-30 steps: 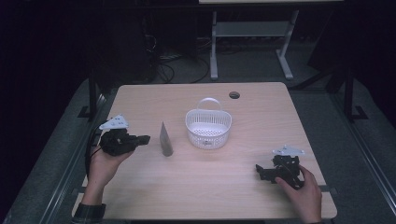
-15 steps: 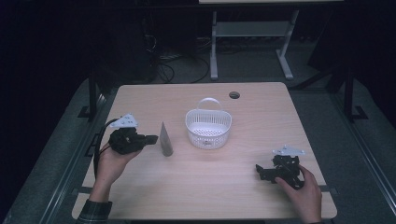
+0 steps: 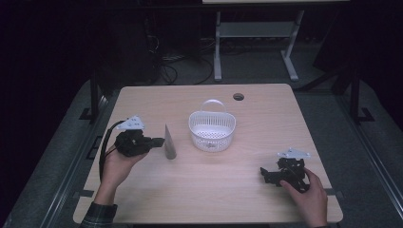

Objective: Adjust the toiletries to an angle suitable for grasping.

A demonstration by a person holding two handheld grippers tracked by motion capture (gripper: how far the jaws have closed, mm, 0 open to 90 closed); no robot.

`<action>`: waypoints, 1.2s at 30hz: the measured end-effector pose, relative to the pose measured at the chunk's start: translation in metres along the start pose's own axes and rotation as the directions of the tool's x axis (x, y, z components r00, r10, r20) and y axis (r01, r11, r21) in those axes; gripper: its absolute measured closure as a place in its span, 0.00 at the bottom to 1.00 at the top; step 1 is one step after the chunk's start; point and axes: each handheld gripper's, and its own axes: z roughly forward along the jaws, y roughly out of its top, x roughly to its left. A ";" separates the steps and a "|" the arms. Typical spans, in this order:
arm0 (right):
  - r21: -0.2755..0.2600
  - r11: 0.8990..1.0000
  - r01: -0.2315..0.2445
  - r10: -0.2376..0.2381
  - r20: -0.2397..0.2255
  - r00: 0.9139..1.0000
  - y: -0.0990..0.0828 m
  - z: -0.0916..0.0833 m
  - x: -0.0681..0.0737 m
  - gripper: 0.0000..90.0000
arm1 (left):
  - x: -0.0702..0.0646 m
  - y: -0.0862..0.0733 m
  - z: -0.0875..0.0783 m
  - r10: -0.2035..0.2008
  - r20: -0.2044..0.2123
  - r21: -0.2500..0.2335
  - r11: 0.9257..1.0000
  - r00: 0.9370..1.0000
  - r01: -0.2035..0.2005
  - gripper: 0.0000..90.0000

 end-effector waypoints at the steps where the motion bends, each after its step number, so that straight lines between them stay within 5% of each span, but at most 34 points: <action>1: 0.000 1.000 0.000 0.000 0.000 1.000 0.000 0.000 0.000 0.01 | 0.000 0.000 0.000 0.000 0.000 0.000 1.000 1.000 0.000 1.00; 30: 0.000 1.000 0.000 0.000 0.000 1.000 0.000 0.000 0.000 0.01 | -0.010 0.009 0.013 0.021 0.029 0.015 1.000 0.999 -0.021 0.99; 36: 0.000 1.000 0.000 0.000 0.000 1.000 0.000 0.000 0.000 0.01 | -0.009 0.006 0.006 -0.001 0.007 0.023 1.000 1.000 0.001 0.84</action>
